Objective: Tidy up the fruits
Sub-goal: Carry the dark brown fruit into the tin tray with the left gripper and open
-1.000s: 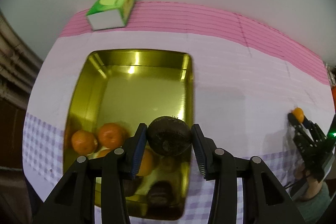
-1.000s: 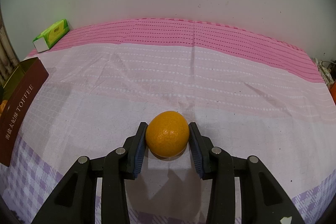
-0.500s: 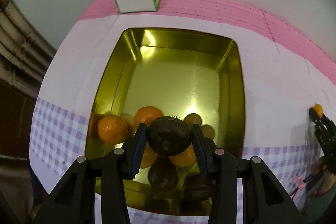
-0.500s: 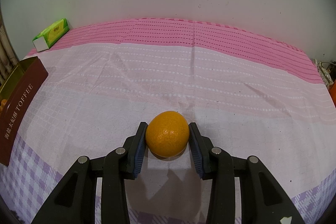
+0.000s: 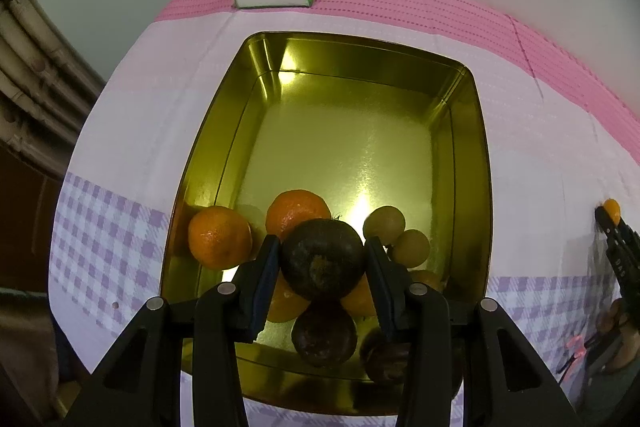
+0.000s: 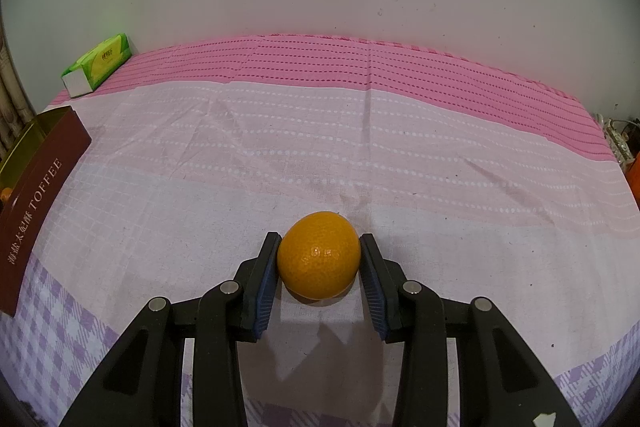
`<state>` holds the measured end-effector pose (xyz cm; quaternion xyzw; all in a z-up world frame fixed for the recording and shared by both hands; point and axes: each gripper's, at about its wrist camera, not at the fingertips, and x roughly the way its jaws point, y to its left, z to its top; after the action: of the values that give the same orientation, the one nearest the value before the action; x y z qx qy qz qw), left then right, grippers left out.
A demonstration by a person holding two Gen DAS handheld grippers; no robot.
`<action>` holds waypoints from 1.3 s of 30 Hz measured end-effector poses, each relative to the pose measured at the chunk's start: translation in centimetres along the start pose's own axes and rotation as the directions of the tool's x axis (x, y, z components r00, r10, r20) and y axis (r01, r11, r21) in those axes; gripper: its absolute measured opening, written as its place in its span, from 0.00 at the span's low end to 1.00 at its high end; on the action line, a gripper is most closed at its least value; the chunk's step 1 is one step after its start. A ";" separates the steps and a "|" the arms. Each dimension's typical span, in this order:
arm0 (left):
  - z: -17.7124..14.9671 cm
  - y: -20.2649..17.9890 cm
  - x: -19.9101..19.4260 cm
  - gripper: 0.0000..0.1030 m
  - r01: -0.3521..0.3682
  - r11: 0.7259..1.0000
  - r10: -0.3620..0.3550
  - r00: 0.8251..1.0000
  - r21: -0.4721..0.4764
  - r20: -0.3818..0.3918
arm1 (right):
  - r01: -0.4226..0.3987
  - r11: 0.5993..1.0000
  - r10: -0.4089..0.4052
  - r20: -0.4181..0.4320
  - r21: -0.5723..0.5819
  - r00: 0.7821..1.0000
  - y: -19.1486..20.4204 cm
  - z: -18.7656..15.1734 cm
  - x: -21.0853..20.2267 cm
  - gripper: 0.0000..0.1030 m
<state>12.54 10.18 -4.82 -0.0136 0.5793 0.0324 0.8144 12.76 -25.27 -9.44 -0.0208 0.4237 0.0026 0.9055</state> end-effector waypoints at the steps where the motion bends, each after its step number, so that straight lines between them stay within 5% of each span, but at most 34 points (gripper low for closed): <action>1: 0.0 0.0 0.1 0.43 -0.002 1.000 0.002 1.000 0.001 -0.003 | 0.000 1.000 0.000 0.000 0.000 1.000 -0.1 0.0 0.0 0.36; 19: -0.4 0.4 -0.1 0.44 0.007 1.000 -0.007 1.000 0.002 0.003 | 0.004 1.000 -0.004 0.000 -0.006 1.000 -0.2 0.1 0.1 0.35; 39: -1.5 2.8 -3.3 0.59 -0.010 1.000 0.010 0.995 0.003 0.096 | 0.012 1.000 -0.012 -0.003 -0.006 1.000 -0.3 0.3 0.4 0.40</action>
<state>9.84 12.75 -2.19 -0.0076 0.5394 0.0360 0.8412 13.20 -25.56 -9.55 -0.0258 0.4248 -0.0016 0.9049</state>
